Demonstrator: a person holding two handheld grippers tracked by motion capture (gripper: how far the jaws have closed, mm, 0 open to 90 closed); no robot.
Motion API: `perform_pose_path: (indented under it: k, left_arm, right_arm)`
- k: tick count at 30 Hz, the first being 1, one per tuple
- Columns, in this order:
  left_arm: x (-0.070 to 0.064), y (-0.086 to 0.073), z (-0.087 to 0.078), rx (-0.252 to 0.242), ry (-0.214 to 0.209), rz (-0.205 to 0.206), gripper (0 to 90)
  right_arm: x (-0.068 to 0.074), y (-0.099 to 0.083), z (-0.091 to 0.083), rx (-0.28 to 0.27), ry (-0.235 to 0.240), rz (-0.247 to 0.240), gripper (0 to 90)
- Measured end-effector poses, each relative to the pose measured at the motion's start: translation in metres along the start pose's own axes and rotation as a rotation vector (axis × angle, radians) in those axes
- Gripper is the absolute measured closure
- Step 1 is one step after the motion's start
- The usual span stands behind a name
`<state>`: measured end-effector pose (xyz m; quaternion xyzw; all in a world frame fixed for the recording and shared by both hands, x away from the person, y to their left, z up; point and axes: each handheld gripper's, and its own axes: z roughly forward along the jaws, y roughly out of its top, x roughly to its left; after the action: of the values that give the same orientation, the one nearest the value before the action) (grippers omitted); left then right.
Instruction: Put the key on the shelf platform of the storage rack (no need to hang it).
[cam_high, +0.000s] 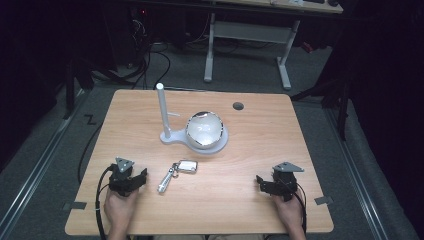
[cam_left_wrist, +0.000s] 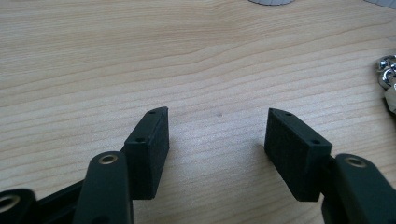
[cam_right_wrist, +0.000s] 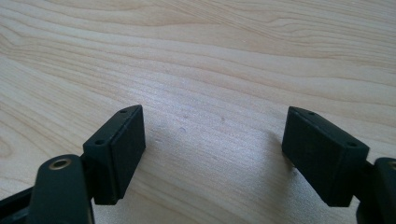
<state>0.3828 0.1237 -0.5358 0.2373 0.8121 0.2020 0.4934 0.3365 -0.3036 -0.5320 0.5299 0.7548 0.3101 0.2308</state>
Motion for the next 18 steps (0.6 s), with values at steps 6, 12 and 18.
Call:
perform_pose_path:
  k: [6,12,18]
  left_arm:
    - [-0.0009,-0.0007,-0.0005,0.005,0.004,-0.011,38.1]
    - [-0.0003,-0.001,-0.0007,0.006,0.0,-0.001,37.1]
    - [-0.0003,-0.0013,-0.0008,0.007,0.001,0.002,35.8]
  right_arm:
    - [-0.0002,-0.0001,0.0001,-0.001,0.0,-0.003,21.8]
    - [-0.0002,-0.0001,0.0001,-0.001,-0.001,-0.003,21.8]
    - [-0.0002,0.0,0.0001,-0.001,0.0,-0.003,21.8]
